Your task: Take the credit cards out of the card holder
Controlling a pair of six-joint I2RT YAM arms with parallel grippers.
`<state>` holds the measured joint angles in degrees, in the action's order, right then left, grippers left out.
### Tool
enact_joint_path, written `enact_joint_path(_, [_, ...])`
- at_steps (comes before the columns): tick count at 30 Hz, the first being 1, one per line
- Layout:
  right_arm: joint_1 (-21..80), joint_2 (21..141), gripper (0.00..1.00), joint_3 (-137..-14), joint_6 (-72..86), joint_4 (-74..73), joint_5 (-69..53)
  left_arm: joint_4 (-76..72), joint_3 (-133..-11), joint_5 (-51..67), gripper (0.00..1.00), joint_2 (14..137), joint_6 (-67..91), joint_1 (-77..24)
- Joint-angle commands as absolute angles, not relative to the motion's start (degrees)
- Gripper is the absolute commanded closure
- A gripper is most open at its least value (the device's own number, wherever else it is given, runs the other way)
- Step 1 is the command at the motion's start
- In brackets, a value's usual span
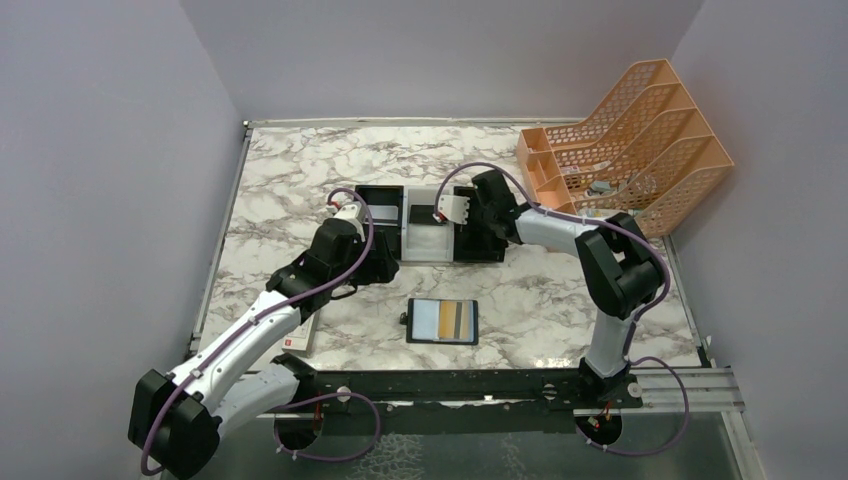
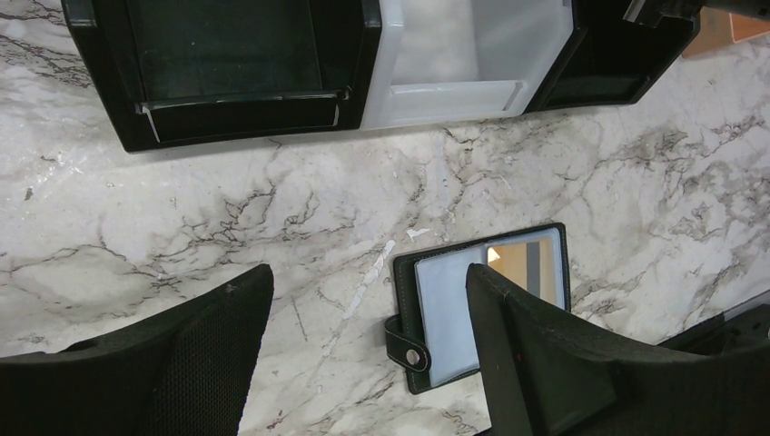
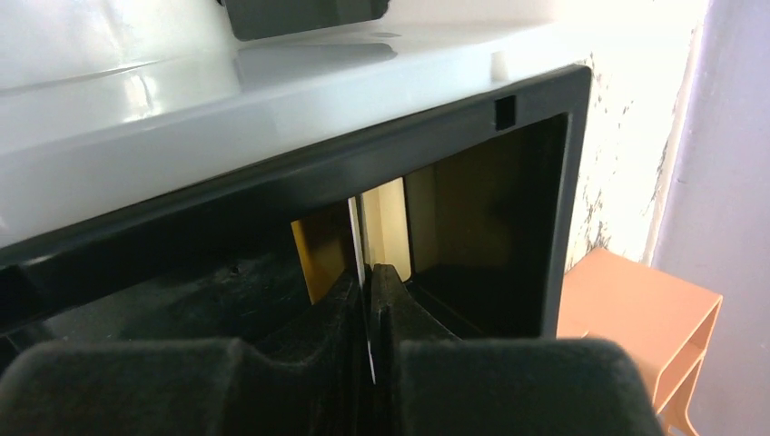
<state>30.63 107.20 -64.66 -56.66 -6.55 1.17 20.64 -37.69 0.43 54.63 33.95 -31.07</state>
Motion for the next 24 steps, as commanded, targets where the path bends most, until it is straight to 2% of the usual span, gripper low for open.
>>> enact_joint_path(1, [30.2,108.5,0.86,-66.4,-57.0,-10.2,-0.3,21.2,-36.9,-1.0,0.20,53.6,34.2,-30.6])
enact_joint_path(7, [30.0,108.3,0.83,-66.0,-55.7,-11.3,-0.9,21.2,-36.7,-0.9,0.20,53.8,34.2,-30.6])
enact_joint_path(8, [29.9,108.1,0.80,-65.5,-55.8,-11.1,-0.9,21.2,-36.6,-0.9,0.20,53.7,34.3,-30.6])
enact_joint_path(10, [29.8,107.9,0.63,-65.2,-55.2,-10.3,-0.8,21.2,-36.6,-1.2,0.20,53.6,34.4,-30.6])
enact_joint_path(11, [29.8,108.1,0.62,-65.4,-54.5,-9.8,-0.8,21.3,-36.7,-1.2,0.20,53.7,34.3,-30.6])
enact_joint_path(24, [29.6,108.5,0.59,-66.5,-50.8,-6.1,1.0,22.0,-37.3,-1.5,0.20,53.6,34.3,-30.6])
